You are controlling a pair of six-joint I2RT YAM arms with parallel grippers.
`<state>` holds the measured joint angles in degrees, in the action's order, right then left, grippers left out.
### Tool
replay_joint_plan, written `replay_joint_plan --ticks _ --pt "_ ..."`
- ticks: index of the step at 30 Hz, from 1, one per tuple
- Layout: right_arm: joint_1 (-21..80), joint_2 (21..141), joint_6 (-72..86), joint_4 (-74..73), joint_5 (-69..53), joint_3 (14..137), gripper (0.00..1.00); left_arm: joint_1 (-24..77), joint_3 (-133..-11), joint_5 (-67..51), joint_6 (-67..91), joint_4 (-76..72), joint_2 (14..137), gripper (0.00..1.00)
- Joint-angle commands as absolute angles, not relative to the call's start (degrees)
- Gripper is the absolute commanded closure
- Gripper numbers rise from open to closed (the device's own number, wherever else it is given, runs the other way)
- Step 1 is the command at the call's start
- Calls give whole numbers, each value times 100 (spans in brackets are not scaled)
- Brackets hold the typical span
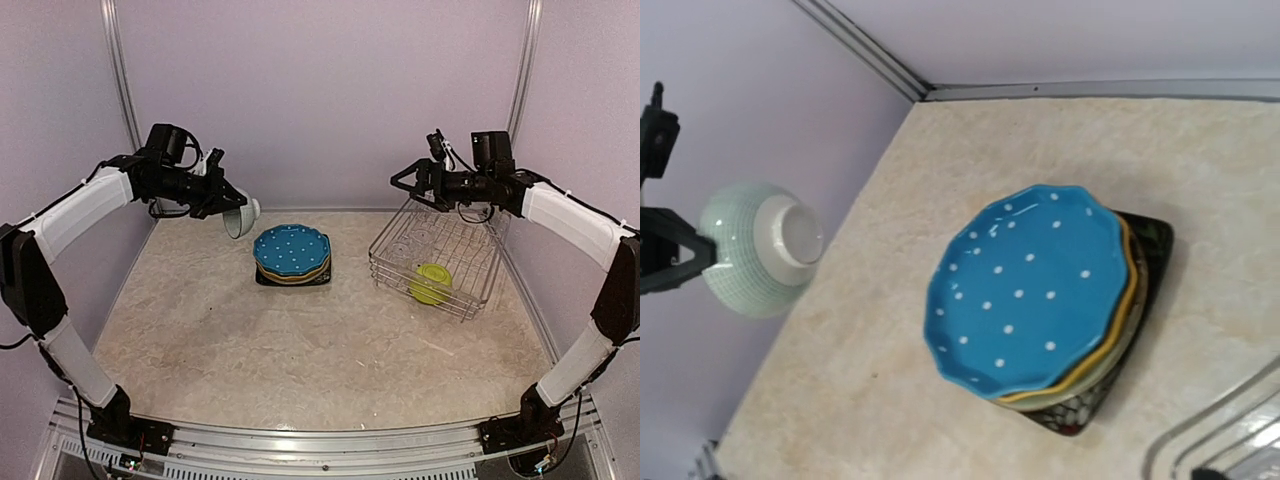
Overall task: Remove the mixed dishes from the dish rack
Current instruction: Place the bowl at the center of the board.
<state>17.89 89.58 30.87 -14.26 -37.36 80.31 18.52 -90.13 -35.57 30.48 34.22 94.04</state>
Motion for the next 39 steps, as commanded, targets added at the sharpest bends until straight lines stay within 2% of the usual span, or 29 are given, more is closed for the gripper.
replay_joint_plan --ticks 1,8,14,23,39 --pt "1732 9056 2493 -2167 -3485 8326 2 1733 -9586 -2134 2202 5424 9466 100" --pt "1709 9061 2340 -2393 -3317 8310 2 1399 -10281 -1262 2059 6559 10310 100" --pt "1703 9031 2271 -2516 -3240 8289 2 1362 -10806 -1059 1992 6958 11032 100" --pt "1672 9054 2252 -2630 -3186 8269 2 1524 -11514 -780 1768 7162 12108 100" --pt "1655 9237 2286 -2710 -3208 8425 3 1792 -12010 -910 1688 7095 12972 98"
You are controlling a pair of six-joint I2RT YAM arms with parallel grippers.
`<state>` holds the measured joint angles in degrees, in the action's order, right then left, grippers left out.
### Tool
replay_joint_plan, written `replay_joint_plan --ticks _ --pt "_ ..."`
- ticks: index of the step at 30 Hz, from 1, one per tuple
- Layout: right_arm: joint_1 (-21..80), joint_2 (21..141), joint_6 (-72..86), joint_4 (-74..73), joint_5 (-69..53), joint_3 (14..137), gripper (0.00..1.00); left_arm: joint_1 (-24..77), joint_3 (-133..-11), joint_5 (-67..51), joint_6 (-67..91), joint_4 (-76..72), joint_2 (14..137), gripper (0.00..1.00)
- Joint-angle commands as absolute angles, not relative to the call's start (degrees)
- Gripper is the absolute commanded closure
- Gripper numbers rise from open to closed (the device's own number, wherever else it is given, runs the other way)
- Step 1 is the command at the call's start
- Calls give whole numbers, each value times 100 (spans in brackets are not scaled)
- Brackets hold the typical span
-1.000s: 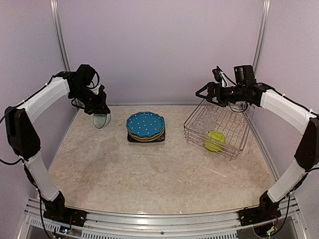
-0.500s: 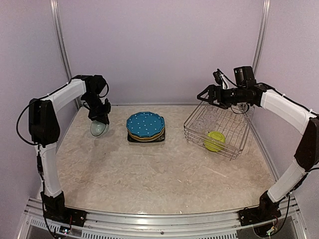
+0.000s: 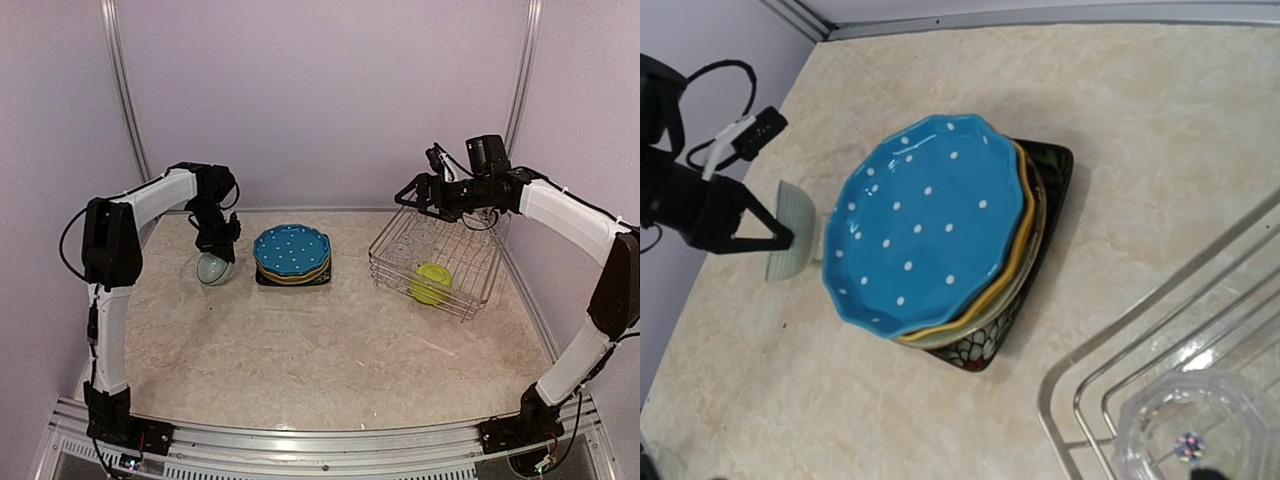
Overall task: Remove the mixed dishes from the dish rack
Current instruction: Place the bowl at the center of the board.
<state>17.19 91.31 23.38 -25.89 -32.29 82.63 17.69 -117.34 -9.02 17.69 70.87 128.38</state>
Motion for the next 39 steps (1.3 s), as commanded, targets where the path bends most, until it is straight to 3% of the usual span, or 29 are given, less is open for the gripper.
replay_joint_plan --ticks 1,9,17,25,39 --pt "1657 9257 2273 -2722 -3215 8443 3 1805 -12026 -912 1688 7111 12992 97" --pt "1644 9341 2259 -2735 -3247 8538 3 1843 -12032 -954 1645 7142 13092 96" --pt "1635 9309 2252 -2675 -3280 8457 3 1951 -11261 -840 1585 6915 12573 97" --pt "1626 9268 2226 -2652 -3331 8428 3 2040 -11757 -489 1551 7085 12800 73" --pt "1551 9110 2121 -2801 -3261 8368 3 1909 -11758 -536 1516 6956 12719 68"
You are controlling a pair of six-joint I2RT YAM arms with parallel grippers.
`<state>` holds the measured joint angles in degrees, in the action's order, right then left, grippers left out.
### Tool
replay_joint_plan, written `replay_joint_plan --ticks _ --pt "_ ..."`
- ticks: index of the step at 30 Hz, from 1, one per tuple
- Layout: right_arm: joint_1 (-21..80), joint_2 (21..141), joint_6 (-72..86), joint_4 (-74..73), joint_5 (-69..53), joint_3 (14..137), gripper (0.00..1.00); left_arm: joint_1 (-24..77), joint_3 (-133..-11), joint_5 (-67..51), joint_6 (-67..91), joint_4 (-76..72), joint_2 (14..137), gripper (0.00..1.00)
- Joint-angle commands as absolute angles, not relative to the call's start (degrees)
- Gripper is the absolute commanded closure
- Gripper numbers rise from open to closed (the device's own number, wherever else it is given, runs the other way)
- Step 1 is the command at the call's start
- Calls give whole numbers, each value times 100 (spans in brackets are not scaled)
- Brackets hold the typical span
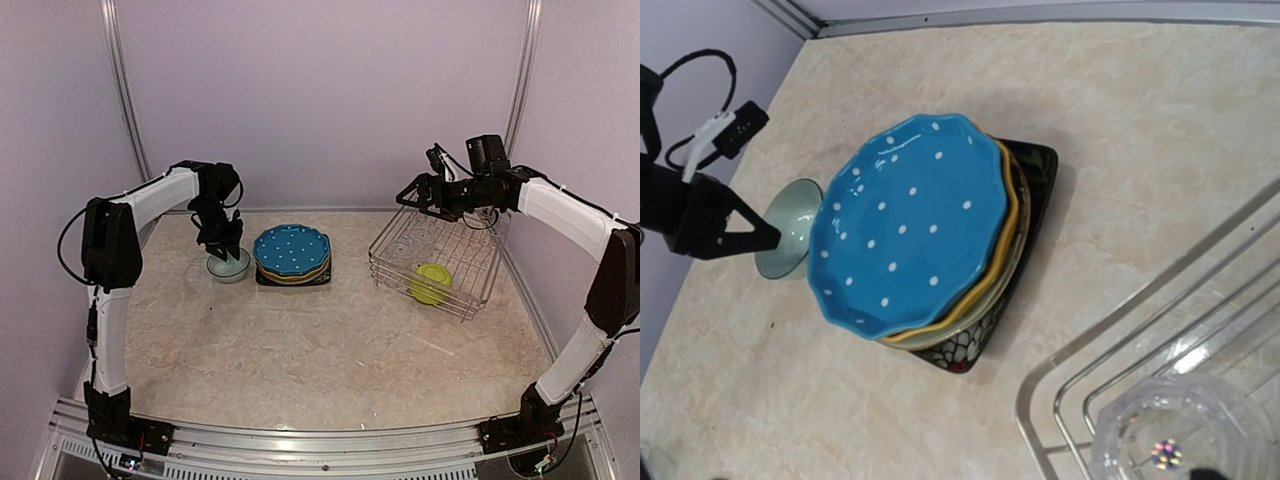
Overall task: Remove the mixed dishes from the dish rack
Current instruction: Place the bowl at the center of the board.
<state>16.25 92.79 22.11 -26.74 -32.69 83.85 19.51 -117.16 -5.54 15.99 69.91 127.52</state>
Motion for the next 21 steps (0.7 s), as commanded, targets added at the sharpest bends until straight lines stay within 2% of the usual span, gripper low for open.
replay_joint_plan --ticks 1,6,15,21 --pt "1552 9106 2104 -2823 -3253 8367 3 1895 -11738 -519 1519 6952 12703 68" --pt "1502 9079 1913 -3171 -3041 8377 3 1841 -11680 -490 1529 6929 12562 62" --pt "1485 8895 1310 -4151 -1958 8272 3 1830 -11372 -1009 1405 6282 11710 21" --pt "1485 8896 1162 -4713 -1329 8072 2 1827 -11294 -1075 1428 5900 11249 4"
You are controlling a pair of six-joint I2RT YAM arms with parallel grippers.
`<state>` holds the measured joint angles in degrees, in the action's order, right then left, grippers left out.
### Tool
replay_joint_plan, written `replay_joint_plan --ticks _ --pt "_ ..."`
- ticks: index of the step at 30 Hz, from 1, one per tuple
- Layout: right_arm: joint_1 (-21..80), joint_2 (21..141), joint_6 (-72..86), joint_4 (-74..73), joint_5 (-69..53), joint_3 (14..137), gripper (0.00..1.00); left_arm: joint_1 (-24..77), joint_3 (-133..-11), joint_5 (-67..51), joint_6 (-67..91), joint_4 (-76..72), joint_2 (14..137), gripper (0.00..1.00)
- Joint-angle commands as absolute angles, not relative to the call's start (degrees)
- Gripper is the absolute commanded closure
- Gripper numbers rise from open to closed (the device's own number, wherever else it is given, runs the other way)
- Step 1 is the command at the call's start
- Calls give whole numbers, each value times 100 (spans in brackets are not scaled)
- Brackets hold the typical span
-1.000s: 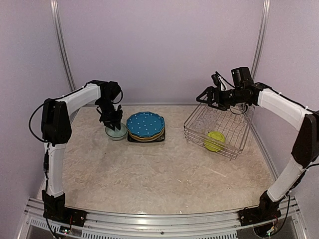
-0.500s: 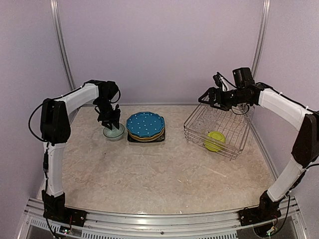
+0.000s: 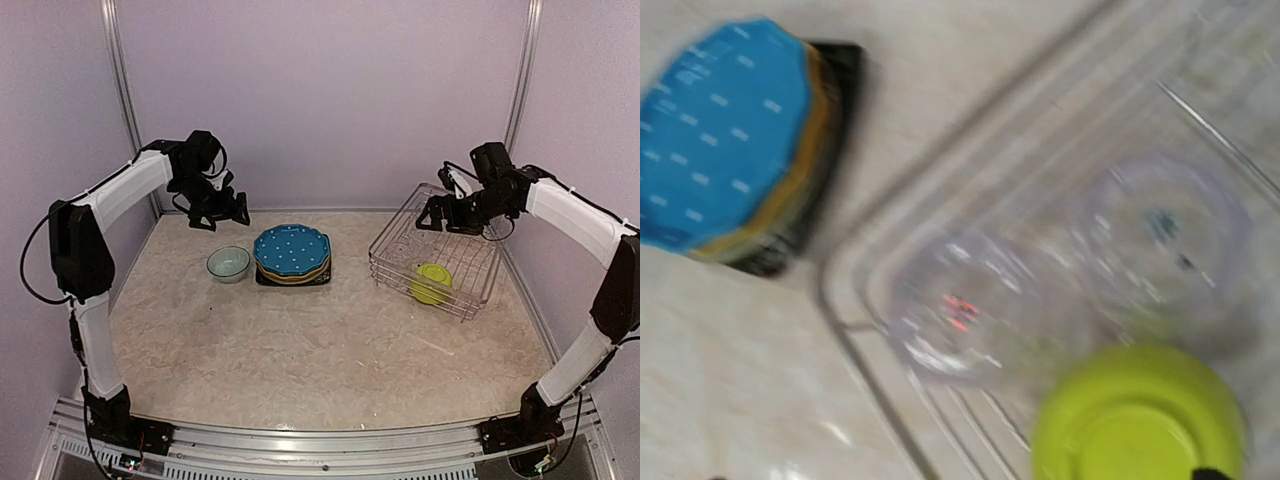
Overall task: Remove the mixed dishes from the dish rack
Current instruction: Grab the bowl from the dish rack.
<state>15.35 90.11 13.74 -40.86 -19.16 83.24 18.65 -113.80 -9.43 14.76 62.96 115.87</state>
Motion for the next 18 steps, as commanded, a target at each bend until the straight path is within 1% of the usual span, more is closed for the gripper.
replay_joint_plan --ticks 1,4,11,18 --pt "1488 8887 1156 -4751 -1281 7988 2 1827 -11281 -1087 1429 5864 11212 3" --pt "1485 8954 1174 -4830 -1124 7786 1 1815 -11281 -1123 1449 5811 11133 1" --pt "1486 9375 1321 -4818 -631 7702 1 1817 -11293 -1127 1478 5814 11114 1" --pt "1487 9839 1318 -4578 -746 7631 1 1790 -11276 -1083 1477 5835 11101 1"
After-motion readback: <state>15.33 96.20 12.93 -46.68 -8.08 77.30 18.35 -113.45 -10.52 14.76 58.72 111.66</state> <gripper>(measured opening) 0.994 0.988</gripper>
